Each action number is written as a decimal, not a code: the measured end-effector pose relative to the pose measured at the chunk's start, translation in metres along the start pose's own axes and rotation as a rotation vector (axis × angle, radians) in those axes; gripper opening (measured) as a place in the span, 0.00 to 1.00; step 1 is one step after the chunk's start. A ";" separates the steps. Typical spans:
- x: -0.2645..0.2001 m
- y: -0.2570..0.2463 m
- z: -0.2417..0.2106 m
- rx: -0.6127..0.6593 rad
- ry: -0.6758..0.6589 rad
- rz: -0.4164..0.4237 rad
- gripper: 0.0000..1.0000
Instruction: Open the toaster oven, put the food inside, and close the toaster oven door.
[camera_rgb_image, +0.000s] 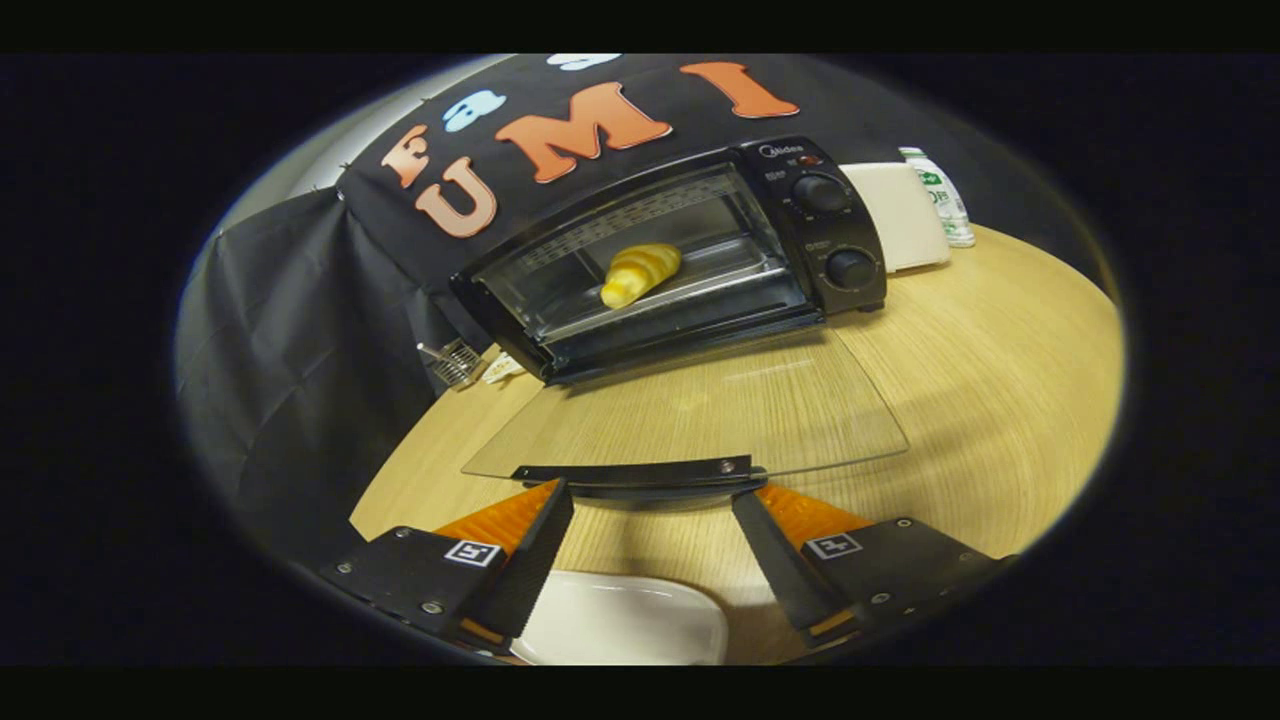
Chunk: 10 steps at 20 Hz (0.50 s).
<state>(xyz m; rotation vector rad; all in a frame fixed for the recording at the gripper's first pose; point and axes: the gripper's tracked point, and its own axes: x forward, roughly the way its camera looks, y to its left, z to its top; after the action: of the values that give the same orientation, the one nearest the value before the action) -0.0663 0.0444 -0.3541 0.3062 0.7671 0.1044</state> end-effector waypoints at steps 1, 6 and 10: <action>-0.002 0.006 0.007 -0.016 -0.028 0.014 0.95; 0.004 0.028 0.028 -0.109 -0.074 0.043 0.95; 0.007 0.044 0.049 -0.229 -0.135 0.019 0.96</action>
<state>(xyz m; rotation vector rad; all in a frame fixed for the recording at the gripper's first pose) -0.0259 0.0760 -0.3121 0.1013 0.6120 0.1862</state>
